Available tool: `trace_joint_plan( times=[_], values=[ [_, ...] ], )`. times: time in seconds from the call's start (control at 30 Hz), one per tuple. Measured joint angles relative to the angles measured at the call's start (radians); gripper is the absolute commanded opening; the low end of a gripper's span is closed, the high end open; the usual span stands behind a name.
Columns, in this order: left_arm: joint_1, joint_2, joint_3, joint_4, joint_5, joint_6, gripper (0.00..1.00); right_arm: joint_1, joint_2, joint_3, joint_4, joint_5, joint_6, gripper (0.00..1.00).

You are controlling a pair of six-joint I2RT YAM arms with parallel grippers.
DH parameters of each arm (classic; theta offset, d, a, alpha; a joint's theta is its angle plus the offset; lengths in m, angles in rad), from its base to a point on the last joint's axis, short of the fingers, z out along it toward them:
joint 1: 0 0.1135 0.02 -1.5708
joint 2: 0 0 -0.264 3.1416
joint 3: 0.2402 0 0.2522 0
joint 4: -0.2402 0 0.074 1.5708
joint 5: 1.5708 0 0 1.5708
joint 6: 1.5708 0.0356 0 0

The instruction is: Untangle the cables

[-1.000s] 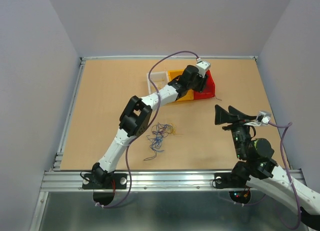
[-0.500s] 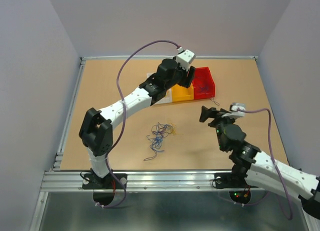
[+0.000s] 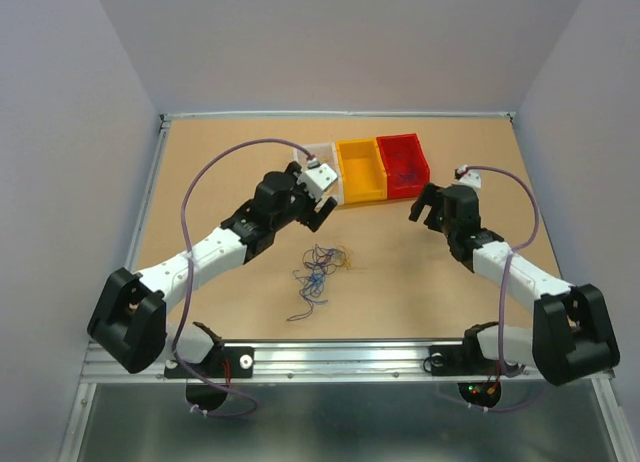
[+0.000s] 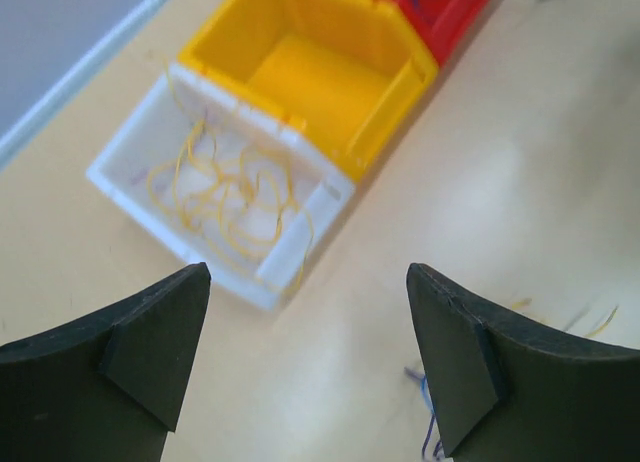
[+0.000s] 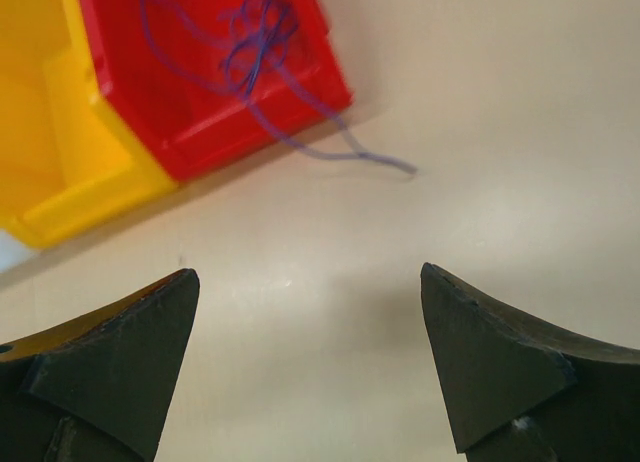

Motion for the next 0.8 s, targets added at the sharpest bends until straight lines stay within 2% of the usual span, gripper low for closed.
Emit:
trace_joint_plan(
  times=[0.1,0.2,0.23,0.4,0.67,0.77,0.8],
  values=[
    [0.044,-0.071,-0.154,0.031,0.012,0.034,0.92,-0.001,0.1,0.042,-0.028,-0.069,-0.022,0.92],
    [0.05,-0.092,-0.227,0.059,0.042,0.047,0.92,-0.002,0.183,0.094,-0.047,-0.098,-0.072,0.91],
    [0.05,-0.092,-0.235,0.066,0.052,0.047,0.91,-0.002,0.202,0.106,-0.049,-0.097,-0.085,0.91],
    [0.05,-0.089,-0.24,0.121,0.076,0.046,0.91,-0.005,0.286,0.178,-0.067,-0.044,-0.172,0.75],
    [0.05,-0.082,-0.24,0.152,0.083,0.046,0.91,-0.006,0.525,0.362,-0.077,0.048,-0.316,0.65],
    [0.051,-0.082,-0.24,0.162,0.083,0.046,0.91,-0.006,0.576,0.376,-0.087,0.051,-0.345,0.35],
    [0.05,-0.082,-0.24,0.163,0.084,0.046,0.91,-0.006,0.586,0.381,-0.097,0.053,-0.346,0.1]
  ],
)
